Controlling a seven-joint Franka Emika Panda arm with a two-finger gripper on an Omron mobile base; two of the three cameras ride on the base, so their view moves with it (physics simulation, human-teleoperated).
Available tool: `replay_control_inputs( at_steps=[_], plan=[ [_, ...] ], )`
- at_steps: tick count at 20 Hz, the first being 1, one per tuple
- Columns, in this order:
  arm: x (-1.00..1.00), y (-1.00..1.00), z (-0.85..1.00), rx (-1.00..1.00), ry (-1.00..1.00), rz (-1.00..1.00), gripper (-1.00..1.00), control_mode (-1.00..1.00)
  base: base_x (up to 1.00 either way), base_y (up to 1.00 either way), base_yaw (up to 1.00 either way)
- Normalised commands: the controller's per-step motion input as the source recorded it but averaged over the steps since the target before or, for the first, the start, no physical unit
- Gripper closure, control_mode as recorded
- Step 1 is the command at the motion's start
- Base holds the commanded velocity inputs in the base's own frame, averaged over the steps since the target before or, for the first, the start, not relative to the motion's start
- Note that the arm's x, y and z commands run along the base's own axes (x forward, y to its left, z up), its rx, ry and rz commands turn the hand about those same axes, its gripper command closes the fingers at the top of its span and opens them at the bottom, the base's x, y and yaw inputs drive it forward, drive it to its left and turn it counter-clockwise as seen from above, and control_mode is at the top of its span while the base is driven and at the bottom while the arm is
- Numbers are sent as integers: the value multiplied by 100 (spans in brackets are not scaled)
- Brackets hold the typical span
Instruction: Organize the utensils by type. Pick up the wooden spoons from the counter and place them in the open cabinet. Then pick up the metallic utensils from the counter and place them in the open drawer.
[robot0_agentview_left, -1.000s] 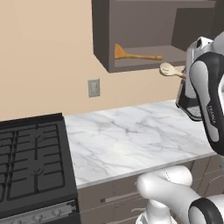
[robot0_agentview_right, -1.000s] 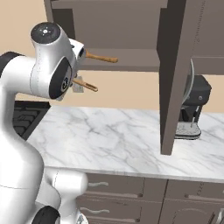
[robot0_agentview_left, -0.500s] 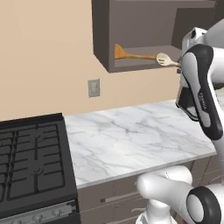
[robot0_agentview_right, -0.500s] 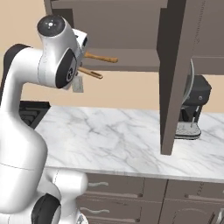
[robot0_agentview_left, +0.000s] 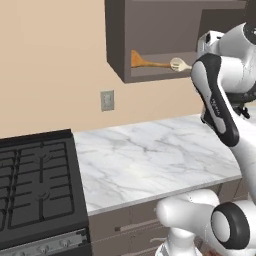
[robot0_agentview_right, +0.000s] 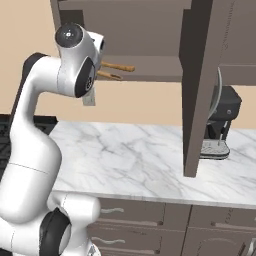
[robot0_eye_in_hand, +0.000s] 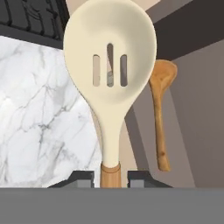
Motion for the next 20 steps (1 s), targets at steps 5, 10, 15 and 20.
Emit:
replay_control_inputs(
  at_steps=[5, 10, 15, 20],
  plan=[
    [65, 0, 0, -16, 1, 17, 100, -100, 0, 0, 0],
    [37, -1, -2, -8, 0, 27, 100, -100, 0, 0, 0],
    [26, 0, -12, 0, 3, 14, 100, -100, 0, 0, 0],
    [32, 0, -6, 0, 7, 1, 100, -100, 0, 0, 0]
  ],
)
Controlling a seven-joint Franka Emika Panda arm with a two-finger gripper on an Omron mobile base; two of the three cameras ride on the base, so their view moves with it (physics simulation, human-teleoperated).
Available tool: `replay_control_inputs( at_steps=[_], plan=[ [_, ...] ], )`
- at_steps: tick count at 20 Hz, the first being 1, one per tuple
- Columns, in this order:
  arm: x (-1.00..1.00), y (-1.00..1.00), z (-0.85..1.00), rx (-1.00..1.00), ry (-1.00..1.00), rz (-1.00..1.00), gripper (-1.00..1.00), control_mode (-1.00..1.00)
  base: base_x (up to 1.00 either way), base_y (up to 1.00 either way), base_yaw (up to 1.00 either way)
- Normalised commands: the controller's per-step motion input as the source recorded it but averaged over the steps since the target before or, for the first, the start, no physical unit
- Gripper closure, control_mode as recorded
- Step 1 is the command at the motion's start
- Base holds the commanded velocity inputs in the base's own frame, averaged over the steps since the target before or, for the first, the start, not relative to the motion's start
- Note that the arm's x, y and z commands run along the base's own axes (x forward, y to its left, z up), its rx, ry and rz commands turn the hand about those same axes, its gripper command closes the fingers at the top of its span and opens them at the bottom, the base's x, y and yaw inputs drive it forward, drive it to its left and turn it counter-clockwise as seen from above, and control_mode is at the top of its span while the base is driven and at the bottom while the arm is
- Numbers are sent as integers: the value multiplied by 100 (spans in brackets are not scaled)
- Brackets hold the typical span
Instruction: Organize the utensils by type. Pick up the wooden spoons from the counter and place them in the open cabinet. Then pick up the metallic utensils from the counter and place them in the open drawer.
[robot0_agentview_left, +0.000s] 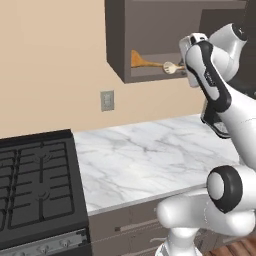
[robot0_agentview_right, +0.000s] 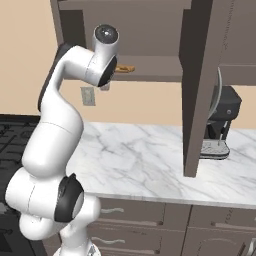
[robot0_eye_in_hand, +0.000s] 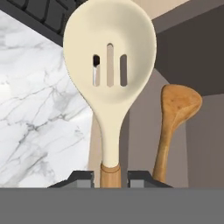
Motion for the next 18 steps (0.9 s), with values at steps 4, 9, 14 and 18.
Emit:
replay_control_inputs(
  at_steps=[4, 9, 14, 18],
  plan=[
    [30, 0, -3, 0, 5, 1, 100, -100, 0, 0, 0],
    [33, 0, 0, -3, 0, 0, 100, -100, 0, 0, 0],
    [19, 0, -5, -2, 0, 0, 100, -100, 0, 0, 0],
    [19, 7, -11, 0, 0, 0, 100, -100, 0, 0, 0]
  ],
)
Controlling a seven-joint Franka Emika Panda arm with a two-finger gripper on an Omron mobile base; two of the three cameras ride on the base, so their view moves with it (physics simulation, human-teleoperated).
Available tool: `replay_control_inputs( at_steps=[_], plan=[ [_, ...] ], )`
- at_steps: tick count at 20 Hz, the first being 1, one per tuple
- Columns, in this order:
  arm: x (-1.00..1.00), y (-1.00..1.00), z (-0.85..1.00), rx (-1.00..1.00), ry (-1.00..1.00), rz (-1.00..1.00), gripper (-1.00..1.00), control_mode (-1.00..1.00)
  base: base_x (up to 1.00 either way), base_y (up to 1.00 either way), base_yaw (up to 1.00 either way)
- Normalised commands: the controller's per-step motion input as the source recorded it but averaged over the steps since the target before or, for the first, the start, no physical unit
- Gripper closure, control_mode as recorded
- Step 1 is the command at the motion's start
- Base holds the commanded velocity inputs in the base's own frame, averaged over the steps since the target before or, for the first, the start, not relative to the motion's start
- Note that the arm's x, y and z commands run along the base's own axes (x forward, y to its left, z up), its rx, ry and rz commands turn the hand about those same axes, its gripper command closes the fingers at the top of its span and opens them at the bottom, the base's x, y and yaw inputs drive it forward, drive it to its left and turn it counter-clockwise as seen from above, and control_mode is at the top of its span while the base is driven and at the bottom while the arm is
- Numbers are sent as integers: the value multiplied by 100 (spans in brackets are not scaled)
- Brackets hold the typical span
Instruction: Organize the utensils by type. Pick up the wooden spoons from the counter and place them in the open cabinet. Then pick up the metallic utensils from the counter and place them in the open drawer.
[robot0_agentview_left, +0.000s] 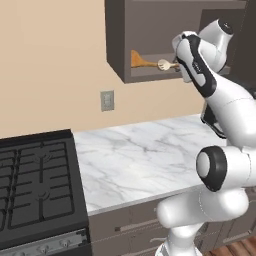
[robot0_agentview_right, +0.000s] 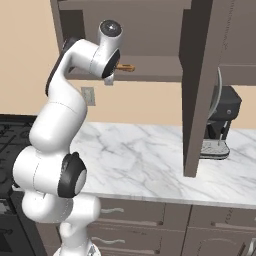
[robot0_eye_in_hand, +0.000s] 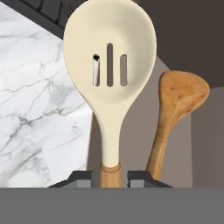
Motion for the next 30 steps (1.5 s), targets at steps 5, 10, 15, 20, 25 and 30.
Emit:
replay_control_inputs(
  at_steps=[5, 10, 15, 20, 25, 30],
  plan=[
    [27, 5, -8, 0, 0, 0, 100, -100, 0, 0, 0],
    [23, 5, -10, 0, 0, 0, 100, -100, 0, 0, 0],
    [19, 5, -14, -1, 0, 0, 100, -100, 0, 0, 0],
    [37, 0, 0, 0, 0, 2, 100, -100, 0, 0, 0],
    [36, 0, 0, 0, 0, 4, 100, -100, 0, 0, 0],
    [26, 0, 0, -1, 0, 6, 100, -100, 0, 0, 0]
  ],
)
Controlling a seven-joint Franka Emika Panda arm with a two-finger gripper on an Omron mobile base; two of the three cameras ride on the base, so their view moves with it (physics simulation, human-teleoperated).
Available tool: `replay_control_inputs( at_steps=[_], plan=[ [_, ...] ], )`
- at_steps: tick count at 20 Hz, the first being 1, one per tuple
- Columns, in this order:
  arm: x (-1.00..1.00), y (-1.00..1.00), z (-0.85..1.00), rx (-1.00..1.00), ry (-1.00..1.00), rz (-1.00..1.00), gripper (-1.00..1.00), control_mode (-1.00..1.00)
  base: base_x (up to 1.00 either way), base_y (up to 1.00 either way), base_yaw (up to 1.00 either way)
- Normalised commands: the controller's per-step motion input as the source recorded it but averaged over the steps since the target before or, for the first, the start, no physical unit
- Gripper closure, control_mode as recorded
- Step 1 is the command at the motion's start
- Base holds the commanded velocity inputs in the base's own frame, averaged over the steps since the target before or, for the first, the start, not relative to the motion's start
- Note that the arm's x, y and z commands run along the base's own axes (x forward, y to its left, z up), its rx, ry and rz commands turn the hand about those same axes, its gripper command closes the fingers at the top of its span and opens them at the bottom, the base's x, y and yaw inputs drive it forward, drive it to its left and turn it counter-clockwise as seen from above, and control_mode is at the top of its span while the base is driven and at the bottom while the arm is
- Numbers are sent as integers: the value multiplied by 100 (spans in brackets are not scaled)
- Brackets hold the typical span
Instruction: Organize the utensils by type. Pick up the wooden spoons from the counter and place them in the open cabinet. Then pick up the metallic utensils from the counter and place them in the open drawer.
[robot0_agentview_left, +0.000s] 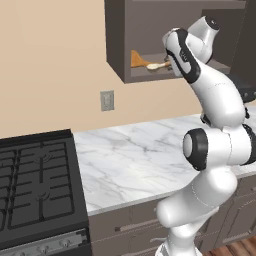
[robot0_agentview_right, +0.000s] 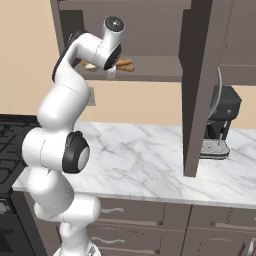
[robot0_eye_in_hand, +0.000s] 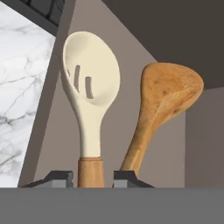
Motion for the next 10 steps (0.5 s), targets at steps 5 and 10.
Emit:
replay_control_inputs(
  at_steps=[5, 10],
  plan=[
    [8, 1, 0, -1, 0, 6, 100, -100, 0, 0, 0],
    [6, 2, 0, -1, -1, 6, 100, -100, 0, 0, 0]
  ],
)
